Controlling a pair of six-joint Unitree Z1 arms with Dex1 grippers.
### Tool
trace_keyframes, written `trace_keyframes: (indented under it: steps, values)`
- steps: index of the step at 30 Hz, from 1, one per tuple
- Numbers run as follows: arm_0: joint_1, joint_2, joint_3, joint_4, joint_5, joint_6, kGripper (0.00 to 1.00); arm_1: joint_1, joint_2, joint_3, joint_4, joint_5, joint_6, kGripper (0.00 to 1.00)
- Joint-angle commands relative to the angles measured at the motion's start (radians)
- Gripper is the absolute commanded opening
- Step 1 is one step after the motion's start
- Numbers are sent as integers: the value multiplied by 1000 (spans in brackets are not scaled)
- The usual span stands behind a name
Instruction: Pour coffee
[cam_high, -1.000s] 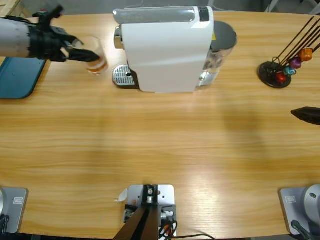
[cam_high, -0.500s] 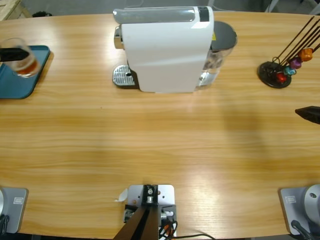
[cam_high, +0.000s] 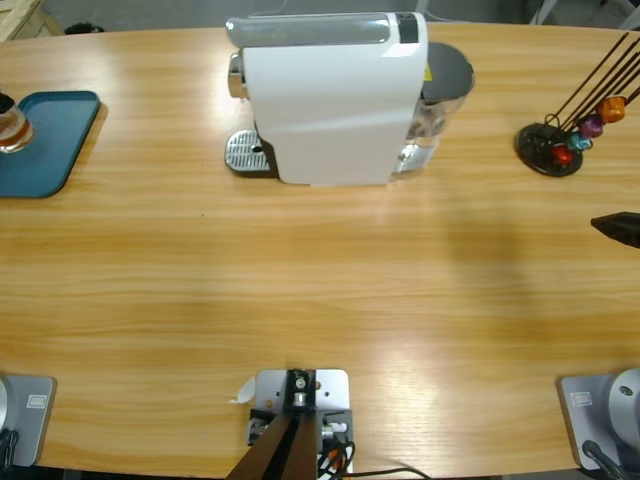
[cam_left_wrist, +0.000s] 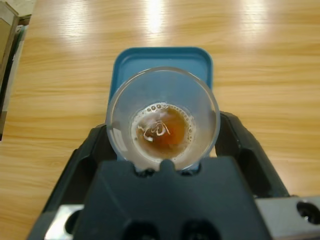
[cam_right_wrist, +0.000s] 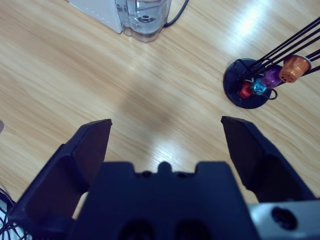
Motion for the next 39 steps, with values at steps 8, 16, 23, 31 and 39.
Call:
trace_keyframes:
  steps: [8, 16, 23, 31, 39]
  values:
    - [35, 213, 33, -183, 0, -45, 0, 7, 13, 18, 9, -12, 7, 1000]
    - [37, 276, 52, -254, -25, -46, 0, 7, 38, 13, 14, -10, 8, 1000]
    - [43, 283, 55, -262, -31, -50, 0, 7, 52, 9, 14, -8, 8, 1000]
    - [48, 304, 64, -281, -51, -48, 0, 7, 50, 9, 15, -7, 8, 1000]
    - [48, 326, 75, -295, -72, -50, 0, 7, 53, 9, 16, -5, 8, 1000]
